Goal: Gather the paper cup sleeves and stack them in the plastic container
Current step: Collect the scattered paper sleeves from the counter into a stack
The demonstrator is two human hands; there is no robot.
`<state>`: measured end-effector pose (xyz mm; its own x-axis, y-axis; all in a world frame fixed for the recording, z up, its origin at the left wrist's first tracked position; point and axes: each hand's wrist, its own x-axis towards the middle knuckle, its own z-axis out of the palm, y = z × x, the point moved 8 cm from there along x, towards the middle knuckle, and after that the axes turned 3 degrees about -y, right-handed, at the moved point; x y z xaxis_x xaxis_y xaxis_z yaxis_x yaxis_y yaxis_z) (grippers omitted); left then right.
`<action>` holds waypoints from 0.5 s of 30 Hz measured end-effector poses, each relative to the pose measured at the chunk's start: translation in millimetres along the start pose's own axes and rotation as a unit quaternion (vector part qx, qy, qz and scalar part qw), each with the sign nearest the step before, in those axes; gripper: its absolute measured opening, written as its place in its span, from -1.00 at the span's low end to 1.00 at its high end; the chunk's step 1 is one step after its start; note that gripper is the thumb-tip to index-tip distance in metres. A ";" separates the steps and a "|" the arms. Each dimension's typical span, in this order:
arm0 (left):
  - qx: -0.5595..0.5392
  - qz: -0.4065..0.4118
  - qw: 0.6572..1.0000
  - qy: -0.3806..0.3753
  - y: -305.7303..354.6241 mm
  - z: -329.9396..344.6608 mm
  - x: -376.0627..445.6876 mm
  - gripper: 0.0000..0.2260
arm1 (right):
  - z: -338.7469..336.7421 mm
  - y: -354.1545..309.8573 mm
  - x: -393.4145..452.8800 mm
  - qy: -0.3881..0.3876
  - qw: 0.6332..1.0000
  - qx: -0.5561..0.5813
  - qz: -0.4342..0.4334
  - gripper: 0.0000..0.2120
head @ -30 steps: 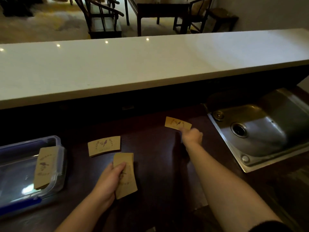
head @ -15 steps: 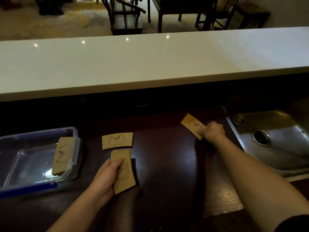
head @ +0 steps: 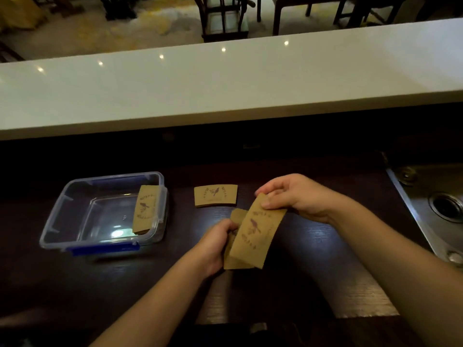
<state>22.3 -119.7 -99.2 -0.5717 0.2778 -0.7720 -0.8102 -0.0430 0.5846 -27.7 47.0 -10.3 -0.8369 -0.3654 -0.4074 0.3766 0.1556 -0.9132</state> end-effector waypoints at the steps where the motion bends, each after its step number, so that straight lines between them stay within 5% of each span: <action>1: 0.003 -0.004 1.000 -0.009 -1.0 0.0 -0.4 -0.69 | 10.5 -0.9 6.8 0.000 1.000 -0.024 0.001 -0.72; 10: -0.009 0.023 0.997 -0.074 7.4 -10.9 -10.5 -0.72 | 55.3 10.2 41.9 0.045 0.967 -0.252 -0.010 -0.80; 15: 0.046 0.039 0.995 -0.077 9.9 -22.8 -12.5 -0.66 | 67.7 38.8 49.4 0.004 0.987 -0.143 0.073 -0.56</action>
<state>18.5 -145.5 -89.4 -0.6000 0.4213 -0.6801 -0.7451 0.0153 0.6668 -27.6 -27.1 -65.4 -0.7854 -0.3137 -0.5337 0.3667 0.4589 -0.8093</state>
